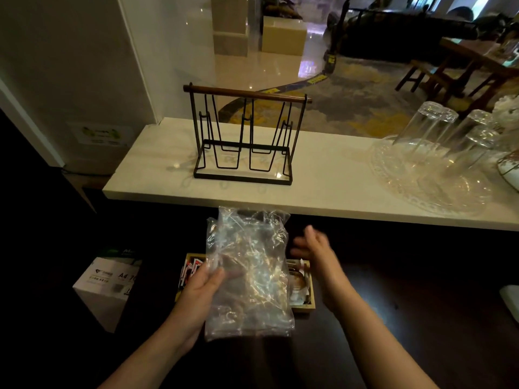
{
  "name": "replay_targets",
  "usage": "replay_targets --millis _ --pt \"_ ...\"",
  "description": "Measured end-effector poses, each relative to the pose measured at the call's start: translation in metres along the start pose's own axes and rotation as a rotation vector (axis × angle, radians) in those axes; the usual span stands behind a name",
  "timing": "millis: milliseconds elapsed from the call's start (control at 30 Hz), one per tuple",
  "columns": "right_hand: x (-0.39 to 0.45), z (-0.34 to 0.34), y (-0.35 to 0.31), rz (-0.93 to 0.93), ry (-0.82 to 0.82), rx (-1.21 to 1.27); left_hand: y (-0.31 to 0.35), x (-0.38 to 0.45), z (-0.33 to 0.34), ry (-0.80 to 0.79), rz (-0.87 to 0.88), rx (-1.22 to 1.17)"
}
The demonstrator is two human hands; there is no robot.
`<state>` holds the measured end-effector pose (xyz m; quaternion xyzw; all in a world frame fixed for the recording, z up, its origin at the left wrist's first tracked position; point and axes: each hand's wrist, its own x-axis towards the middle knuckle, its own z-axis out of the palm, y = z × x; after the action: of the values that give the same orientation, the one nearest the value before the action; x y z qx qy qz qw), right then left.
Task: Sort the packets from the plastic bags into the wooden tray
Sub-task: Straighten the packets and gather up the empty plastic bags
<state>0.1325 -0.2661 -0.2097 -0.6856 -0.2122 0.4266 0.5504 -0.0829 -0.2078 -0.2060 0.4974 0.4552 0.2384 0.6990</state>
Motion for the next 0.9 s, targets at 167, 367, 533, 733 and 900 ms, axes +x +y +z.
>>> replay_targets --millis 167,367,533,733,900 --pt "-0.046 0.014 0.020 0.254 -0.474 0.112 0.003 -0.006 0.008 -0.039 -0.030 -0.004" --pt "-0.032 0.022 0.023 0.163 -0.255 0.190 0.009 0.000 0.009 -0.064 -0.055 -0.009" --pt "-0.033 0.003 0.013 0.304 -0.405 0.335 0.011 0.003 0.003 -0.102 -0.111 -0.030" --pt "-0.037 0.005 0.009 0.186 -0.405 0.103 0.014 0.009 -0.003 -0.149 -0.096 -0.042" --pt "-0.034 0.005 0.010 0.136 -0.417 0.304 0.021 0.008 -0.004 -0.289 -0.159 -0.370"
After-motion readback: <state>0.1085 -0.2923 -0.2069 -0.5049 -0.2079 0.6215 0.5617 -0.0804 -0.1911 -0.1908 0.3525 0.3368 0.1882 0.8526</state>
